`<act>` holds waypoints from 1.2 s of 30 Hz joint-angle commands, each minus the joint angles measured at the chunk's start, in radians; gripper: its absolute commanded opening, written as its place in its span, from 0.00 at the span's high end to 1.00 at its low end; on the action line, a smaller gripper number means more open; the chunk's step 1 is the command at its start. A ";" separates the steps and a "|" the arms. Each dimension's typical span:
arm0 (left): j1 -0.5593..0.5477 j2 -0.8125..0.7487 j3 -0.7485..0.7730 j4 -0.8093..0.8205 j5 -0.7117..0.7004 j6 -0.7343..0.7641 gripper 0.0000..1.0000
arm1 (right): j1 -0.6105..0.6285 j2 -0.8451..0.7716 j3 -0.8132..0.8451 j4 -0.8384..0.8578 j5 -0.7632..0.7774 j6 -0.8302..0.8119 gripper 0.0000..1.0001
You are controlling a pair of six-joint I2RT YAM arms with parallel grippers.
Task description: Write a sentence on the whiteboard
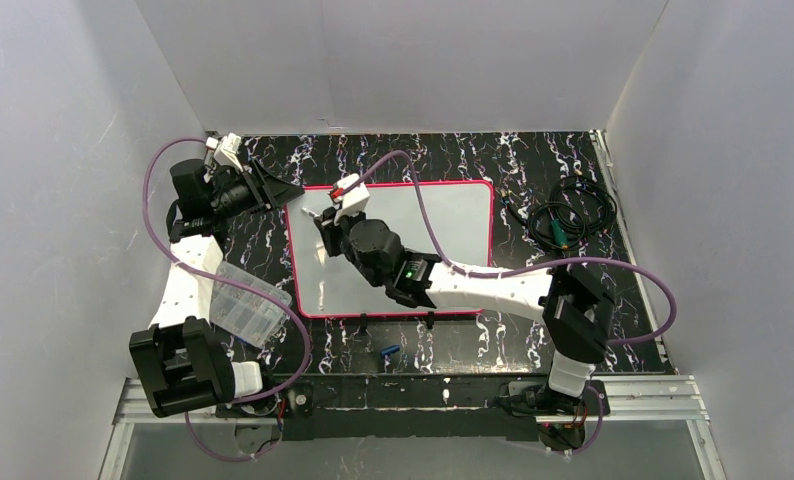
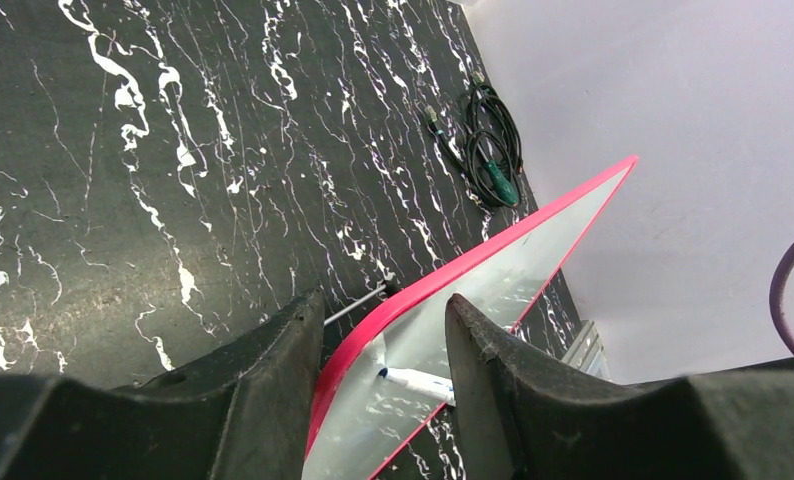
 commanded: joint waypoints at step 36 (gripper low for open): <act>-0.006 -0.030 -0.013 0.006 0.025 0.010 0.57 | 0.026 -0.084 -0.075 0.038 0.067 0.005 0.99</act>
